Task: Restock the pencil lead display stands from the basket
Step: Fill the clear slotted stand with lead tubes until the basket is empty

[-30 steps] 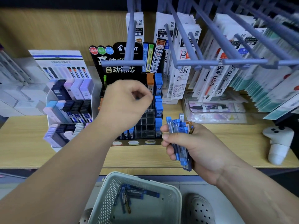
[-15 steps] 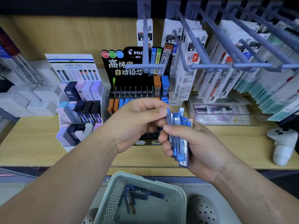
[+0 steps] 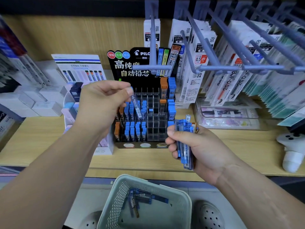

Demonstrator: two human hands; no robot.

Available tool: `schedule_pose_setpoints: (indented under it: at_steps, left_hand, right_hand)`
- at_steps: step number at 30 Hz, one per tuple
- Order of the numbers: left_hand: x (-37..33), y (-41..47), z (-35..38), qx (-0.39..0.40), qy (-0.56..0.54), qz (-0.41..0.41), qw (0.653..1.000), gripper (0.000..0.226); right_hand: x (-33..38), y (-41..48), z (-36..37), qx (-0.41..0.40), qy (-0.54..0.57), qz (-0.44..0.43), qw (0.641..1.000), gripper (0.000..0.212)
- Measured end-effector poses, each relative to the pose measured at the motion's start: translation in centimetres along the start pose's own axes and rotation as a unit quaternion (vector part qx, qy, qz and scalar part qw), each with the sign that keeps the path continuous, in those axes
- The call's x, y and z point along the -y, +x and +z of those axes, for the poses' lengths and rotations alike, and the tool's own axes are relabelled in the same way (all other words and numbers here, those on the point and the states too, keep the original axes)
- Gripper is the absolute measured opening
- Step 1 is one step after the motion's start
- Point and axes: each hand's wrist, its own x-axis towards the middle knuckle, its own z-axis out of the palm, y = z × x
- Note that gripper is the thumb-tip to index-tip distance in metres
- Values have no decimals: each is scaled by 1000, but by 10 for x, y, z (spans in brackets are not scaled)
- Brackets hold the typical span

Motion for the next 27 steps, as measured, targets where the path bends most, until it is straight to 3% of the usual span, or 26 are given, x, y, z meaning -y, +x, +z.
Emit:
schedule_pose_setpoints:
  at_steps: [9,20,27]
  left_hand:
    - [13,-11,19,67,207,98,971,15]
    - [24,0,32,44,285,138,948,12]
    - [37,12,35,40,375,218,900,2]
  right_hand:
    - [-2,-1,-1,-2,-5,-5,1000,7]
    - [-3,-1,-12,8,-22,6,1000,12]
    - [-3,0,-18,8,-29,9,1000,14]
